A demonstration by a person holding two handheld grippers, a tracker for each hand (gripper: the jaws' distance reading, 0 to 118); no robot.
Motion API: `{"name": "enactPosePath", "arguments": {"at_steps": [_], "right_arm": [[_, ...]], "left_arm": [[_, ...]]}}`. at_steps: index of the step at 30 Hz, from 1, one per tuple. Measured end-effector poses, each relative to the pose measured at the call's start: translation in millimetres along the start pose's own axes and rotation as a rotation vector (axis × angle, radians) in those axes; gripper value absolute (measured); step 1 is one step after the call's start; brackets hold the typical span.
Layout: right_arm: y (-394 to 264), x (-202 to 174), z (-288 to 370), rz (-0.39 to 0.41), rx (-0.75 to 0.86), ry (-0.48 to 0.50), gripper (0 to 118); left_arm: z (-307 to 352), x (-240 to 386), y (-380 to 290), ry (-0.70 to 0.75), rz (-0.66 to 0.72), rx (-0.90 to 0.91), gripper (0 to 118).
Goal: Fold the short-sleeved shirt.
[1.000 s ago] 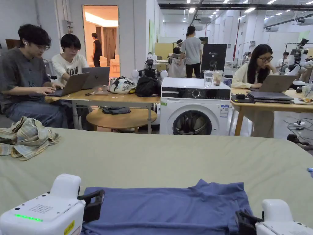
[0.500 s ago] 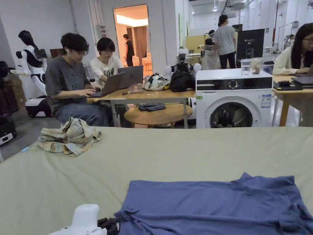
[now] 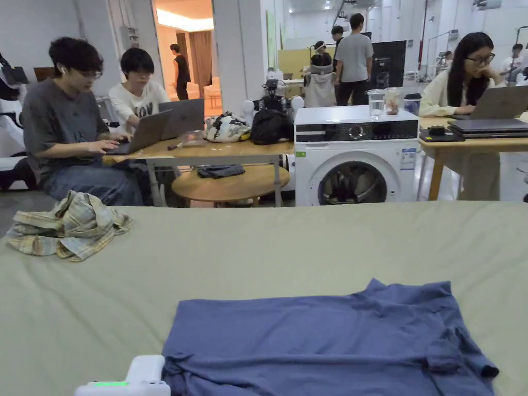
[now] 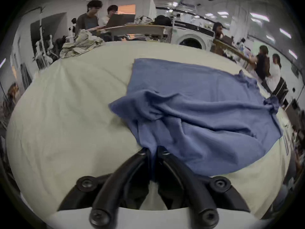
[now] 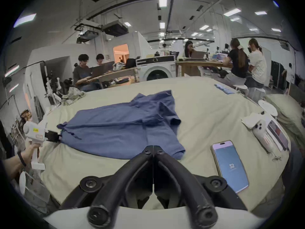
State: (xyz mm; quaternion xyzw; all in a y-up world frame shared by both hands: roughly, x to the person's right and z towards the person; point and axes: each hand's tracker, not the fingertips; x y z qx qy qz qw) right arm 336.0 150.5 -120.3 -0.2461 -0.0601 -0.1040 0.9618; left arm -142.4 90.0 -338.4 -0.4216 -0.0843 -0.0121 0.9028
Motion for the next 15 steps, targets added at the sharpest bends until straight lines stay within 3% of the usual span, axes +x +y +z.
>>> {"name": "enactPosePath", "arguments": {"at_steps": [3, 4, 6, 7, 10, 12, 13, 14, 15], "right_arm": [[11, 8, -15, -0.044, -0.005, -0.02, 0], [15, 8, -24, -0.037, -0.014, -0.039, 7], [24, 13, -52, -0.053, -0.087, -0.053, 64], [27, 17, -70, -0.083, -0.141, -0.046, 85], [22, 30, -123, -0.177, -0.258, -0.063, 76], [2, 43, -159, -0.177, -0.367, -0.087, 54], [-5, 42, -161, -0.125, -0.366, -0.155, 48], [0, 40, -146, -0.142, -0.274, -0.092, 27], [3, 38, -135, -0.125, -0.274, -0.111, 16]], "left_arm": [[5, 2, 4, -0.005, 0.003, -0.033, 2], [6, 1, 4, -0.014, 0.013, -0.04, 2], [-6, -13, 9, -0.028, 0.016, -0.055, 2], [-7, -14, 10, -0.031, 0.011, -0.062, 2], [4, -4, 6, -0.031, 0.013, -0.065, 2], [6, -2, 3, -0.028, 0.009, -0.055, 2], [9, 0, 2, -0.025, 0.006, -0.048, 2], [10, 2, 1, -0.022, 0.003, -0.044, 2], [11, 4, 0, -0.016, -0.001, -0.039, 2]]}}
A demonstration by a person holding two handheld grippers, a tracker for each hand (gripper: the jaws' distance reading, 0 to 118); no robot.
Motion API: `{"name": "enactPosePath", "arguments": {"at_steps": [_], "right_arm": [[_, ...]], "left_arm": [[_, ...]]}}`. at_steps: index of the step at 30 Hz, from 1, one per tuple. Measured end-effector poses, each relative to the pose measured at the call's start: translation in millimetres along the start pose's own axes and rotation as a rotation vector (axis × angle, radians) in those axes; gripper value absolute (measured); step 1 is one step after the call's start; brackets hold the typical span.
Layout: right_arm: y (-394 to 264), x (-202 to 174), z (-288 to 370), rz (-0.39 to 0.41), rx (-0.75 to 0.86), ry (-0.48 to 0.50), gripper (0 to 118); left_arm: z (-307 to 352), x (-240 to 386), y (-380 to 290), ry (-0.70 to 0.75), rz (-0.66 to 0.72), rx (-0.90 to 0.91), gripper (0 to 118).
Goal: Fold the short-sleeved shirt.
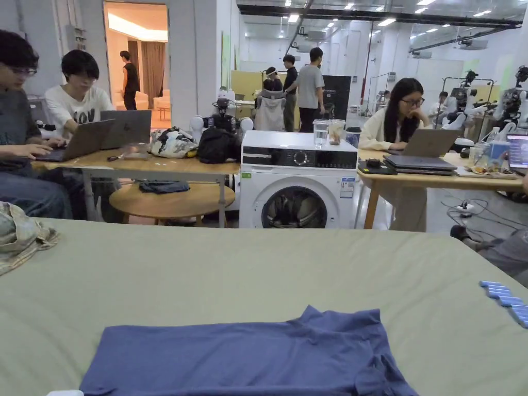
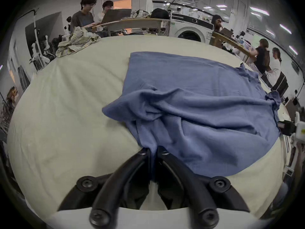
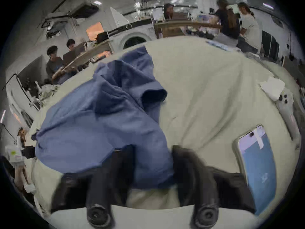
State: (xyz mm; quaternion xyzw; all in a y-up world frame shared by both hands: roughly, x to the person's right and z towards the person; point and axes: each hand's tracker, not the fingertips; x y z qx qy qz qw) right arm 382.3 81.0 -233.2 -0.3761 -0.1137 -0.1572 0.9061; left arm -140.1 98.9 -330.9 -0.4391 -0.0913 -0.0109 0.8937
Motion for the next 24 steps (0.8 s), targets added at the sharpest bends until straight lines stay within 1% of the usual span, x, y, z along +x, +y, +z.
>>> {"name": "enactPosePath", "arguments": {"at_steps": [1, 2, 3, 4, 5, 6, 7, 8, 9, 10, 12, 14, 16, 17, 18, 19, 20, 21, 22, 23, 24], "right_arm": [[0, -1, 3, 0.025, 0.003, 0.005, 6], [-3, 0, 0, 0.049, -0.008, 0.018, 3], [-4, 0, -5, 0.077, -0.04, 0.018, 3], [-4, -10, 7, 0.09, -0.038, 0.004, 3], [-1, -11, 11, 0.085, -0.025, 0.006, 3], [2, -13, 18, 0.098, -0.016, -0.007, 3], [3, -16, 26, 0.132, 0.031, -0.044, 3], [2, -19, 34, 0.148, 0.061, -0.081, 3], [2, -19, 44, 0.145, 0.059, -0.075, 3], [2, -17, 52, 0.142, 0.054, -0.05, 3], [-4, -15, 68, 0.12, 0.081, -0.06, 3], [-15, -12, 84, 0.108, 0.093, -0.053, 3], [-33, -8, 103, 0.096, 0.1, -0.077, 3], [-42, -3, 112, 0.082, 0.093, -0.074, 3], [-53, 2, 122, 0.044, 0.081, -0.064, 3], [-64, 6, 130, 0.034, 0.065, -0.046, 3], [-72, 9, 135, 0.043, 0.052, -0.051, 3], [-80, 10, 140, 0.047, 0.049, -0.065, 3], [-87, 11, 145, 0.058, 0.043, -0.105, 3], [-91, 13, 146, 0.081, 0.04, -0.121, 3], [-96, 15, 145, 0.085, 0.047, -0.118, 3]], "left_arm": [[0, 3, 0, 0.01, -0.009, 0.0, 2], [-8, -4, 4, 0.021, -0.017, -0.006, 1], [-7, -1, 6, 0.038, -0.032, -0.011, 1], [-4, 2, 7, 0.047, -0.041, -0.011, 1], [2, 2, 6, 0.05, -0.045, 0.0, 1], [7, -2, 5, 0.05, -0.042, 0.034, 1], [23, -7, 2, 0.019, 0.009, 0.085, 1], [38, -12, -2, -0.019, 0.049, 0.141, 1], [57, -17, -5, -0.041, 0.071, 0.191, 1], [59, -29, -6, -0.048, 0.058, 0.19, 1], [81, -37, -16, -0.061, 0.042, 0.214, 1], [101, -32, -31, -0.075, 0.015, 0.185, 1], [118, -37, -56, -0.059, -0.014, 0.175, 1], [127, -43, -69, -0.071, 0.015, 0.169, 1], [129, -53, -82, -0.117, 0.069, 0.19, 1], [134, -58, -93, -0.127, 0.088, 0.164, 1], [139, -61, -101, -0.11, 0.093, 0.146, 1], [144, -63, -111, -0.104, 0.091, 0.166, 1], [147, -60, -121, -0.088, 0.088, 0.162, 1], [147, -61, -127, -0.068, 0.08, 0.151, 1], [146, -61, -133, -0.06, 0.069, 0.161, 1]]}}
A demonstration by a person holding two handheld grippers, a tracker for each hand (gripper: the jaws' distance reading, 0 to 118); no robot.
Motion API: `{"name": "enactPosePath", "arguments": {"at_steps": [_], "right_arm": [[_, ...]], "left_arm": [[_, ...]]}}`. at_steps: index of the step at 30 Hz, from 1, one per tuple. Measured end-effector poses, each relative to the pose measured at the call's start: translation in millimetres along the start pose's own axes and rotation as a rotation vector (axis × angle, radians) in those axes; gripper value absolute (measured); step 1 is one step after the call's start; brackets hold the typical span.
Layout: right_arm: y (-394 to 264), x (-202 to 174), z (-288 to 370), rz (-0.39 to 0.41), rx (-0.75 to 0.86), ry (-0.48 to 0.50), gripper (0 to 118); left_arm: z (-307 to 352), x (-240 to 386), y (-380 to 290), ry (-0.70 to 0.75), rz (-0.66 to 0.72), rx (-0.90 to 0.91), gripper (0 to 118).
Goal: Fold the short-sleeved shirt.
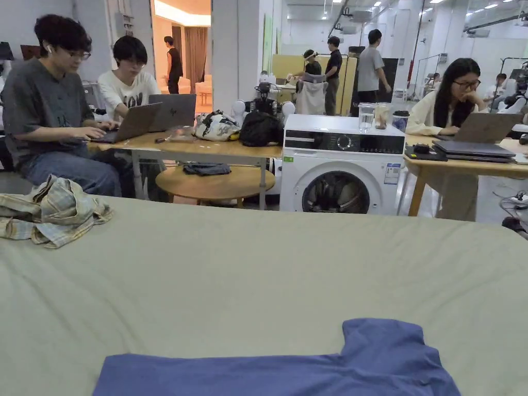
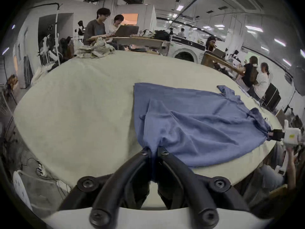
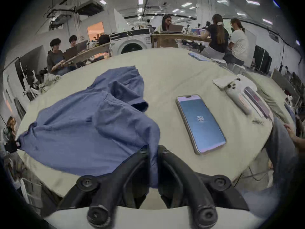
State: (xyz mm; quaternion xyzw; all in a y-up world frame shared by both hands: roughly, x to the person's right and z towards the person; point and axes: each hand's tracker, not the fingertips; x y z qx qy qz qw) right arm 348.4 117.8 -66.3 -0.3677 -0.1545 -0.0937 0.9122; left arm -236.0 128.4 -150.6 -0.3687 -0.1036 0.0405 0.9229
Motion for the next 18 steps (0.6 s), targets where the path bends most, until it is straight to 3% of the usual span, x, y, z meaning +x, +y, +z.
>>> {"name": "enactPosePath", "arguments": {"at_steps": [1, 2, 4, 5, 8, 11, 13, 18], "right_arm": [[-2, 2, -1, 0.004, -0.002, 0.002, 5], [-4, 5, -3, 0.003, -0.003, 0.006, 12], [-6, 6, -4, 0.003, 0.0, 0.007, 36], [-6, 4, -2, 0.008, 0.014, -0.006, 44], [3, -4, 12, 0.034, 0.113, 0.077, 46], [23, -31, 22, 0.121, 0.244, 0.114, 51], [40, -52, 27, 0.149, 0.306, 0.192, 51], [74, -100, 23, 0.168, 0.359, 0.348, 47]], "left_arm": [[-2, 1, -4, 0.001, -0.005, 0.0, 2], [-4, 2, -7, 0.004, -0.007, -0.01, 11], [-2, 7, -13, 0.027, -0.026, 0.068, 49], [0, 9, -13, 0.037, -0.035, 0.097, 53], [11, 22, 3, 0.009, -0.056, 0.222, 53], [21, 50, 27, 0.018, -0.133, 0.359, 54], [28, 77, 45, -0.008, -0.147, 0.437, 54], [22, 117, 73, -0.113, -0.122, 0.475, 53]]}}
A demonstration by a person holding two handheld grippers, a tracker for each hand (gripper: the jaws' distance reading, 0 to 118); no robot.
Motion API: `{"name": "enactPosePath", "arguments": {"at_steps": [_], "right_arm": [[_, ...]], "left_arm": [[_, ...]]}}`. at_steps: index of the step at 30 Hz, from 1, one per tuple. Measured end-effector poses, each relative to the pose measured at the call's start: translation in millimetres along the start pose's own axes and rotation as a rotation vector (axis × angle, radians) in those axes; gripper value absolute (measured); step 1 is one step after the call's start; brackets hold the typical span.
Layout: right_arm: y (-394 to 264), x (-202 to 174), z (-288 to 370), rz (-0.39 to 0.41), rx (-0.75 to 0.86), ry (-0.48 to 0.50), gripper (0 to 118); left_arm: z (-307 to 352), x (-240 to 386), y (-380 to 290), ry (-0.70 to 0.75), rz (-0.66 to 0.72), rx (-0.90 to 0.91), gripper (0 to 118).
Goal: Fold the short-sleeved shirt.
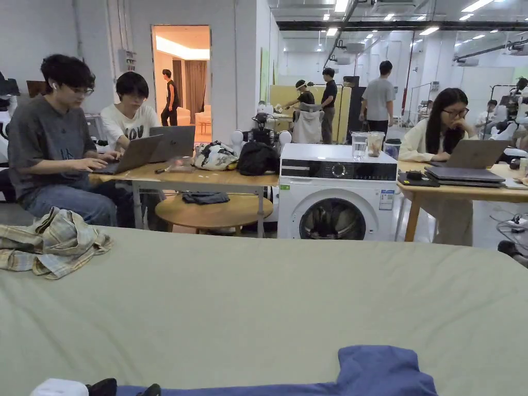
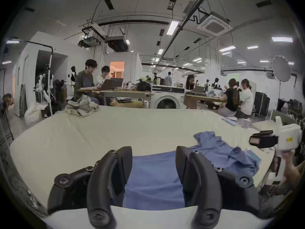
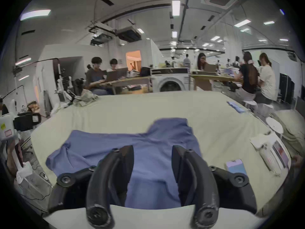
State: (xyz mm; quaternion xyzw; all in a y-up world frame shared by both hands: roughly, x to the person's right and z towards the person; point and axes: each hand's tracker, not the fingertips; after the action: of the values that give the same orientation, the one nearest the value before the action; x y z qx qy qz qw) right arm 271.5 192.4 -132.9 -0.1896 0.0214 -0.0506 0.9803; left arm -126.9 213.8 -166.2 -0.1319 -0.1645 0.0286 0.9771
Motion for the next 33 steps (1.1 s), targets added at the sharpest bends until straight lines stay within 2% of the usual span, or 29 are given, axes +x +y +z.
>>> {"name": "enactPosePath", "arguments": {"at_steps": [1, 2, 4, 5, 7, 11, 15, 17, 19, 21, 23, 26, 28, 30, 32, 33], "right_arm": [[3, -5, -5, 0.012, 0.002, 0.006, 34], [5, -10, -9, 0.02, 0.0, 0.013, 22], [7, -19, -13, 0.045, -0.01, 0.012, 4], [6, -22, -12, 0.048, -0.009, 0.013, 0], [3, -24, -12, 0.049, -0.007, 0.02, 0], [-7, -22, -18, 0.067, -0.028, 0.015, 0], [-18, -9, -21, -0.019, -0.055, 0.039, 0], [-25, -1, -22, -0.059, -0.078, 0.051, 0], [-33, 7, -21, -0.095, -0.092, 0.071, 0], [-40, 15, -20, -0.113, -0.107, 0.061, 0], [-45, 23, -17, -0.121, -0.124, 0.04, 0], [-49, 41, -11, -0.116, -0.152, -0.007, 0], [-48, 56, -5, -0.123, -0.157, -0.056, 0], [-46, 70, 0, -0.141, -0.159, -0.093, 0], [-42, 82, 1, -0.154, -0.165, -0.128, 0], [-39, 88, 1, -0.165, -0.16, -0.139, 0]], "left_arm": [[-4, 5, 1, -0.018, 0.008, -0.003, 52], [-6, 8, 1, -0.031, 0.016, -0.008, 43], [-10, 13, -1, -0.053, 0.026, -0.037, 0], [-10, 16, -1, -0.051, 0.038, -0.081, 0], [-3, 17, -2, -0.074, 0.056, -0.072, 0], [1, 10, 2, 0.024, -0.002, -0.073, 0], [-14, -28, 8, 0.074, 0.14, -0.133, 0], [-38, -52, 7, 0.114, 0.178, -0.226, 29], [-82, -90, 6, 0.118, 0.186, -0.382, 37], [-126, -127, 6, 0.099, 0.195, -0.442, 44], [-164, -145, 3, 0.08, 0.222, -0.526, 45], [-216, -167, -11, 0.192, 0.262, -0.618, 45], [-239, -170, -24, 0.199, 0.289, -0.696, 45], [-253, -168, -40, 0.229, 0.247, -0.775, 43], [-246, -152, -37, 0.236, 0.17, -0.703, 32], [-245, -147, -34, 0.19, 0.149, -0.702, 12]]}}
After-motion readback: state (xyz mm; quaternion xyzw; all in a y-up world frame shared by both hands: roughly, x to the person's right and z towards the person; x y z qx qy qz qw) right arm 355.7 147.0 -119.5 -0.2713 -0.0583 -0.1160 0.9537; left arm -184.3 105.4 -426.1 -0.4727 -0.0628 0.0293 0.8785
